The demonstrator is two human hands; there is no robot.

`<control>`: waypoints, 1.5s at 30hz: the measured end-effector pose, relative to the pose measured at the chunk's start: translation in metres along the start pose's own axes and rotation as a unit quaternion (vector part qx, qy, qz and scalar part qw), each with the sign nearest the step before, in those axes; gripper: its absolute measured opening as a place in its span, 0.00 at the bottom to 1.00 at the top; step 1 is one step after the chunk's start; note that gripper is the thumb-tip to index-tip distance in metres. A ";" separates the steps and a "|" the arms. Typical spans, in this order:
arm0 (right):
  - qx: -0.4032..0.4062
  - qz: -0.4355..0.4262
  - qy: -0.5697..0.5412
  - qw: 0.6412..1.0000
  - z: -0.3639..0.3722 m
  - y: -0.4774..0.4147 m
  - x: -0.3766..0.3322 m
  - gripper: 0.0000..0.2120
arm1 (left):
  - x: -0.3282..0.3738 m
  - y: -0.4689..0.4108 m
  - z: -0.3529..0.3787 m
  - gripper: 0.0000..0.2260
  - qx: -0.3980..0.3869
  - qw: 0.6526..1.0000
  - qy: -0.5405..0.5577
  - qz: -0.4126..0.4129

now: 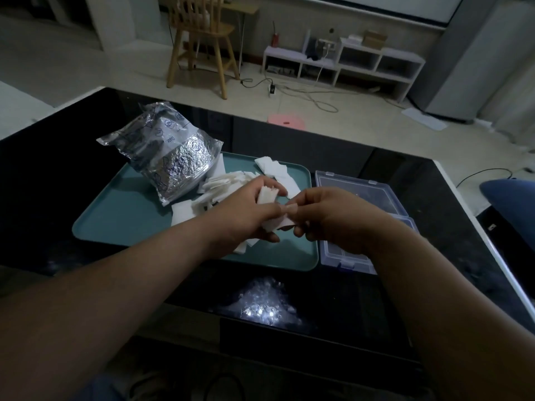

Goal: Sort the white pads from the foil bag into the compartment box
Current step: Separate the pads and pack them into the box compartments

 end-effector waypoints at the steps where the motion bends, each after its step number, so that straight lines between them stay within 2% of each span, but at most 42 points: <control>1: 0.030 -0.025 0.034 0.999 -0.001 0.000 -0.001 0.05 | 0.000 -0.002 -0.001 0.09 0.024 0.999 0.028 -0.017; 3: 0.155 -0.115 0.145 0.971 -0.005 0.001 -0.003 0.03 | 0.002 -0.004 -0.003 0.08 0.053 0.989 0.119 -0.063; 4: 0.242 -0.163 0.190 0.938 -0.006 0.002 -0.005 0.03 | 0.003 -0.004 -0.003 0.08 0.057 0.979 0.172 -0.088; 6: 0.372 -0.232 0.201 0.876 -0.004 0.008 -0.008 0.04 | 0.005 -0.003 -0.002 0.09 0.053 0.959 0.246 -0.128; 7: 0.391 -0.257 0.181 0.865 0.000 0.011 -0.009 0.04 | 0.005 -0.003 -0.001 0.11 0.044 0.953 0.264 -0.139; 12: 0.312 -0.339 0.205 0.863 0.036 0.018 0.001 0.05 | 0.003 -0.007 0.008 0.22 -0.004 0.951 0.279 -0.132; 17: 0.240 -0.383 0.225 0.863 0.031 0.022 0.004 0.12 | 0.001 -0.007 0.005 0.21 -0.031 0.954 0.256 -0.153; 21: 0.155 -0.344 0.205 0.903 0.025 0.025 0.008 0.18 | -0.002 0.000 0.010 0.23 -0.111 0.951 0.223 -0.182; 25: 0.124 -0.310 0.131 0.934 0.023 0.032 0.010 0.18 | -0.004 0.002 0.017 0.22 -0.160 0.938 0.245 -0.185; 34: 0.149 -0.299 0.150 0.931 0.012 0.032 0.019 0.20 | -0.003 0.005 0.038 0.22 -0.157 0.934 0.239 -0.214; 38: 0.184 -0.281 0.167 0.927 -0.001 0.035 0.026 0.11 | 0.000 0.006 0.049 0.24 -0.103 0.936 0.240 -0.235; 41: 0.277 -0.217 0.144 0.925 -0.015 0.035 0.031 0.09 | 0.005 0.003 0.058 0.14 -0.073 0.938 0.245 -0.232; 45: 0.252 -0.174 0.112 0.945 -0.023 0.039 0.036 0.12 | -0.001 0.001 0.074 0.11 -0.013 0.962 0.210 -0.176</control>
Point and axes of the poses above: each hand's wrist, its own y-axis away from the middle knuckle, its own z-axis out of the palm, x = y × z, the point moved 2 cm from there along -y, towards the middle knuckle, and after that the axes turned 14 degrees about x, right-handed, at the moved point
